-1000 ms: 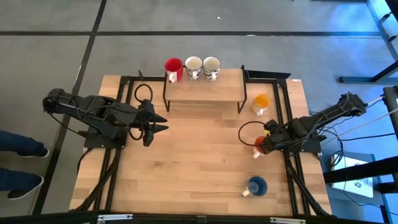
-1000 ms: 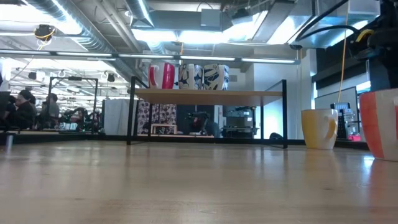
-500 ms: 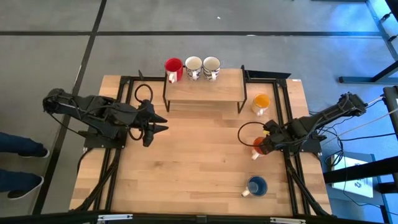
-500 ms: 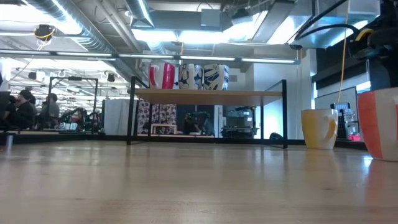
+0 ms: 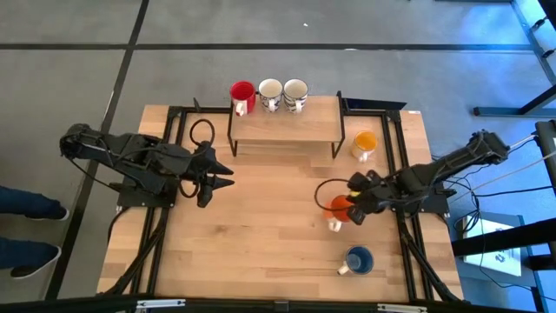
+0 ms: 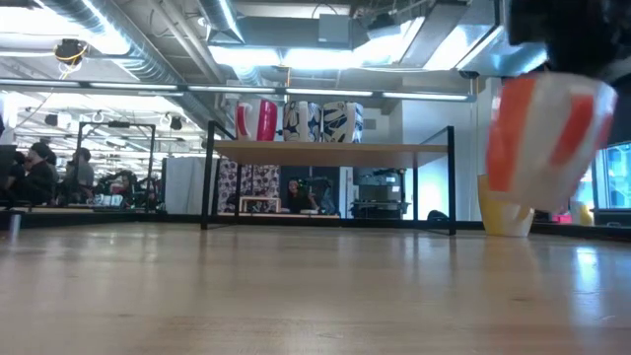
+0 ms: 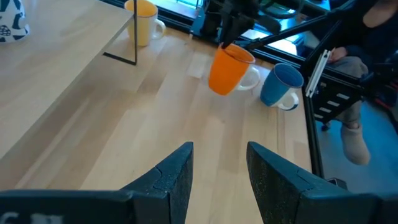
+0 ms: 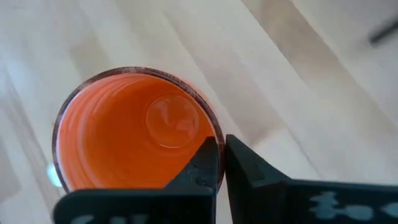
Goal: Place coffee mugs
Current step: Put the orange cup on the shelf
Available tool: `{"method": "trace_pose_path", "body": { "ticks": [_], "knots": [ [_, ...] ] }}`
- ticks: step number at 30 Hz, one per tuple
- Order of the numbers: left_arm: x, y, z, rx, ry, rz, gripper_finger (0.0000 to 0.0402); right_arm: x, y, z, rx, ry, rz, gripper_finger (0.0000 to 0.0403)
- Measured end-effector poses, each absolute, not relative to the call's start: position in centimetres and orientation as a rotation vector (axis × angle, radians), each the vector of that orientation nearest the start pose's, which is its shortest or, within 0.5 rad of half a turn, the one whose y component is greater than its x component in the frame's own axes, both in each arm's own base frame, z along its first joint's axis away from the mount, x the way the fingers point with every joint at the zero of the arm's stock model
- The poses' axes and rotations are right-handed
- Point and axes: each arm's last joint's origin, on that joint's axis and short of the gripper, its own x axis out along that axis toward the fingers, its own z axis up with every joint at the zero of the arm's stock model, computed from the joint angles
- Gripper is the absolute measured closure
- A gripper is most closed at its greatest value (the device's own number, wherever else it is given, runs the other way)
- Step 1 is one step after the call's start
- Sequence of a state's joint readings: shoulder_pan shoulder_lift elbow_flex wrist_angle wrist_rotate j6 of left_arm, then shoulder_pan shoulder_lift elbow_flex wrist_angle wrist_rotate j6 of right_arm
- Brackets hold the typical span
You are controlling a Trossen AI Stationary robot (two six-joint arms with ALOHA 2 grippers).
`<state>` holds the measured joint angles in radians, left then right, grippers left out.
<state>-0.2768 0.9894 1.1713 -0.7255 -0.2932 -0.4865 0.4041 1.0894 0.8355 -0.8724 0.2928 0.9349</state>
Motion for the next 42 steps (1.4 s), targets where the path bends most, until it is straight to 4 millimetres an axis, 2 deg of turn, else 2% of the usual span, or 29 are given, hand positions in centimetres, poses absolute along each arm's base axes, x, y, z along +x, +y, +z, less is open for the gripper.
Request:
{"method": "trace_pose_path", "body": {
  "ticks": [6,14,19,23,28,42],
  "knots": [
    [18.2,-4.3,37.8,-0.300,0.505,0.136,0.0257,22.1,6.1,25.0,0.322,1.079,-0.320,0.0402],
    [18.1,-4.4,37.7,-0.337,0.533,0.110,0.0257,28.9,4.6,25.5,0.175,1.170,-0.164,0.0402],
    [17.6,-4.9,37.2,-0.336,0.595,0.091,0.0257,32.5,3.7,25.3,0.117,1.192,-0.081,0.0403],
    [17.5,-5.2,37.0,-0.319,0.607,0.100,0.0257,34.7,3.1,24.5,0.094,1.221,-0.026,0.0403],
    [17.2,-5.6,36.9,-0.341,0.631,0.098,0.0257,36.0,2.6,23.4,0.086,1.263,0.010,0.0403],
    [17.0,-5.9,36.8,-0.330,0.642,0.082,0.0257,36.3,2.4,22.7,0.103,1.290,-0.004,0.0403]
  ]
}}
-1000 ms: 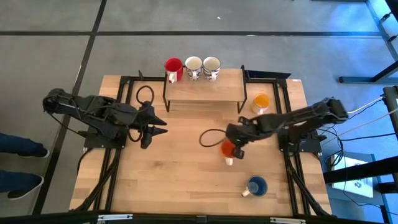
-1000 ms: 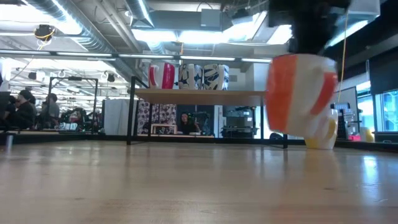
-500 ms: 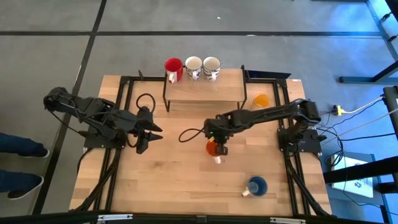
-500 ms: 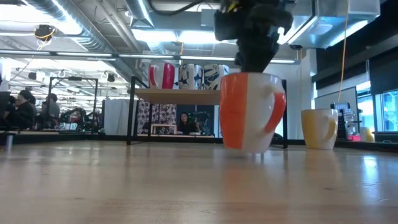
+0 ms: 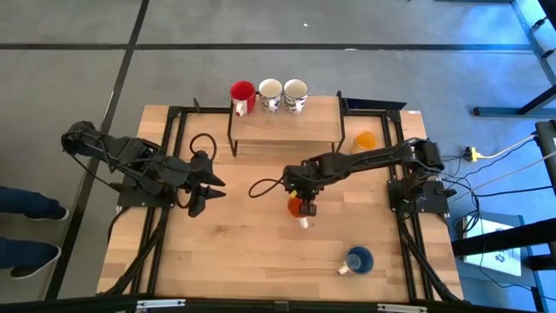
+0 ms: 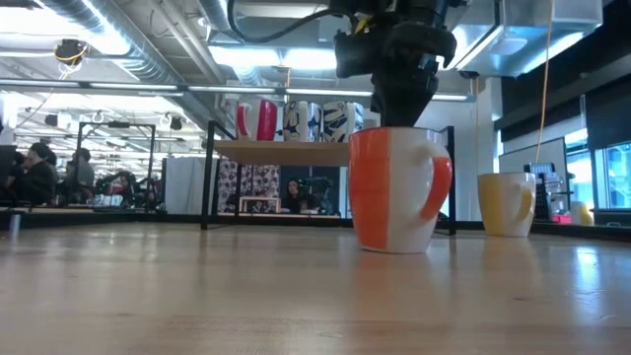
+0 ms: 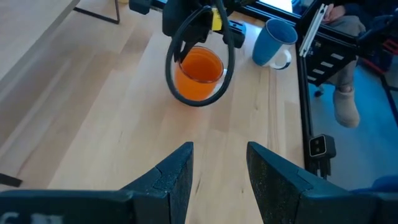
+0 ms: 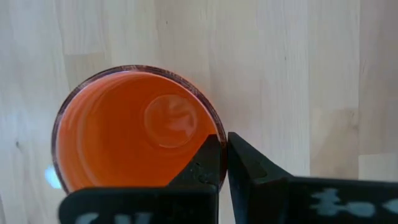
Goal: Place coffee mugs
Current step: Put the orange cup on the shelf
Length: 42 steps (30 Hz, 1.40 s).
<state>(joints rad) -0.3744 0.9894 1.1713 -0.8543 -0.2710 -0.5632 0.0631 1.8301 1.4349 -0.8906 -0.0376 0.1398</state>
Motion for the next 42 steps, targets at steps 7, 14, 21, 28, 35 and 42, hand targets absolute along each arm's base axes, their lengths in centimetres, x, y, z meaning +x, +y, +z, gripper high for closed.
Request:
{"method": "trace_pose_path", "body": {
  "ticks": [7,14,21,28,35,42],
  "knots": [
    [17.0,-5.9,36.8,-0.315,0.643,0.076,0.0257,36.4,2.5,22.5,0.123,1.292,-0.019,0.0380],
    [17.0,-5.9,36.8,-0.315,0.644,0.075,0.0257,36.4,2.5,22.5,0.136,1.295,-0.028,0.0354],
    [17.0,-5.9,36.8,-0.305,0.645,0.070,0.0257,36.8,2.8,27.3,0.239,1.297,-0.035,0.0309],
    [17.0,-5.9,36.8,-0.255,0.645,0.053,0.0257,35.1,7.4,32.5,0.339,1.275,-0.125,0.0288],
    [17.1,-5.9,36.8,-0.180,0.643,0.029,0.0257,33.0,14.9,31.9,0.528,1.164,-0.407,0.0264],
    [17.1,-5.9,36.9,-0.158,0.633,0.025,0.0257,31.7,19.7,29.3,0.622,0.954,-0.655,0.0164]
  ]
}}
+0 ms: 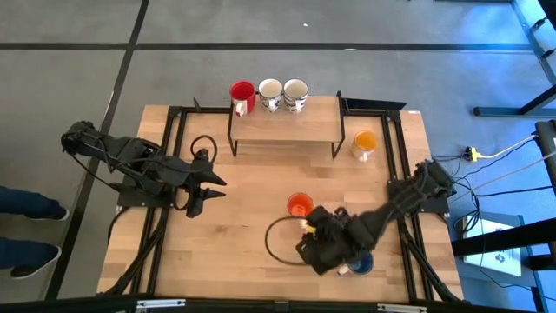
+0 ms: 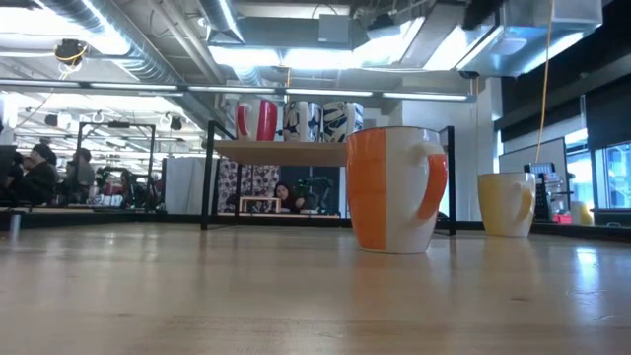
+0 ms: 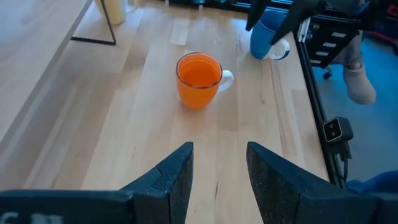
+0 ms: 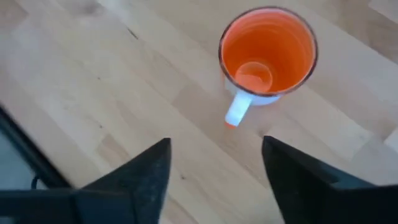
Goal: Place coffee mugs
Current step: Put the orange cup on the shelf
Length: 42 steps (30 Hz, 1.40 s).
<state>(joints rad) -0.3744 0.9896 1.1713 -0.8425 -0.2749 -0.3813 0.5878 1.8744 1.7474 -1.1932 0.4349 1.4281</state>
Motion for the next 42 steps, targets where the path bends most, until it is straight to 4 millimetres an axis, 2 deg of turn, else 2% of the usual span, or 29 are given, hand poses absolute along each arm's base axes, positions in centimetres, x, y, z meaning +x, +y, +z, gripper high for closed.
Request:
{"method": "trace_pose_path", "body": {
  "ticks": [4,7,13,20,29,37,42],
  "knots": [
    [17.3,-5.9,36.8,-0.149,0.638,0.029,0.0257,31.5,21.3,26.8,0.593,0.886,-0.720,0.0127],
    [17.2,-5.9,36.8,-0.137,0.637,0.025,0.0257,31.6,22.2,24.5,0.564,0.815,-0.770,0.0119],
    [17.3,-5.9,36.8,-0.137,0.638,0.025,0.0257,32.2,23.3,20.3,0.488,0.710,-0.848,0.0134],
    [17.3,-5.9,36.8,-0.137,0.638,0.026,0.0257,32.8,23.8,16.8,0.404,0.609,-0.918,0.0159],
    [17.3,-5.7,36.8,-0.115,0.622,0.076,0.0257,32.7,23.5,14.9,0.372,0.543,-0.995,0.0178],
    [17.3,-5.7,36.8,-0.091,0.619,0.082,0.0257,33.2,23.5,12.9,0.411,0.489,-1.034,0.0182],
    [17.3,-5.7,36.8,-0.081,0.619,0.082,0.0257,33.3,23.5,12.0,0.403,0.464,-1.043,0.0229]
  ]
}}
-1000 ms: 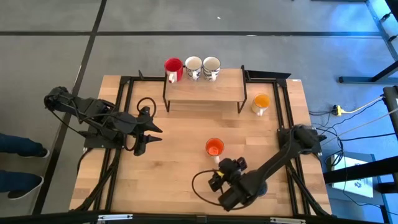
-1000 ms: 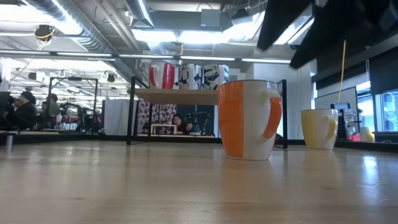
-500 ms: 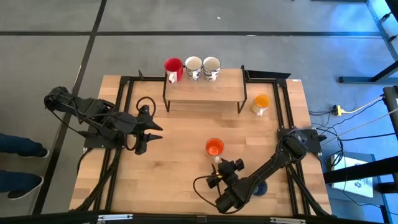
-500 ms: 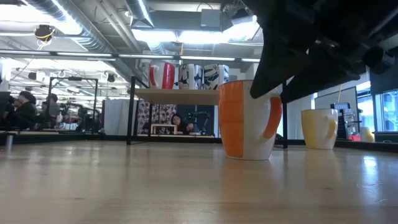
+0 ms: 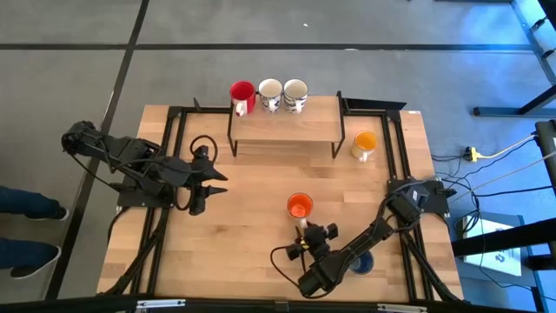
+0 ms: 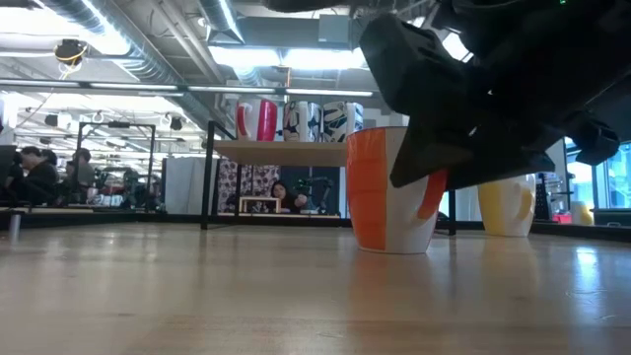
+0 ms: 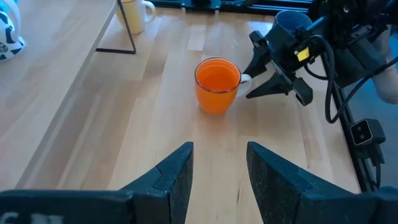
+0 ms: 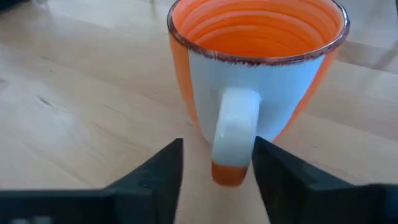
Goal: Place coffee mugs
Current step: Put the orange cup on the shelf
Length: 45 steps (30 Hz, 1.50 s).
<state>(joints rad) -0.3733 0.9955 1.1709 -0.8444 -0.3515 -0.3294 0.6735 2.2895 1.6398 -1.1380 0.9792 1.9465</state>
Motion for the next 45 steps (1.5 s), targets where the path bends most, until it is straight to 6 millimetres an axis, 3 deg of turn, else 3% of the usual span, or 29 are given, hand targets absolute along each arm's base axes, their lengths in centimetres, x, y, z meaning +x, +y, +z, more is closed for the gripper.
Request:
{"method": "trace_pose_path", "body": {
  "ticks": [9,21,26,32,37,41,45],
  "knots": [
    [17.3,-5.7,36.8,-0.069,0.618,0.083,0.0257,33.1,23.4,11.9,0.358,0.485,-1.048,0.0373],
    [17.3,-5.7,36.8,-0.067,0.617,0.083,0.0257,33.3,23.1,12.2,0.348,0.461,-1.052,0.0372],
    [16.5,-5.5,37.2,-0.123,0.600,0.059,0.0257,33.5,23.2,13.2,0.353,0.434,-1.042,0.0372],
    [13.2,-4.4,38.8,-0.195,0.517,-0.032,0.0257,35.5,23.2,16.4,0.382,0.409,-1.017,0.0372],
    [9.7,-3.1,39.6,-0.212,0.455,-0.059,0.0257,38.7,22.7,20.7,0.403,0.385,-0.956,0.0372],
    [7.5,-2.2,40.1,-0.195,0.382,-0.056,0.0257,41.0,20.9,23.9,0.406,0.325,-0.956,0.0372],
    [6.3,-1.7,40.2,-0.168,0.351,-0.067,0.0257,43.1,17.9,26.8,0.352,0.305,-0.978,0.0372]
  ]
}}
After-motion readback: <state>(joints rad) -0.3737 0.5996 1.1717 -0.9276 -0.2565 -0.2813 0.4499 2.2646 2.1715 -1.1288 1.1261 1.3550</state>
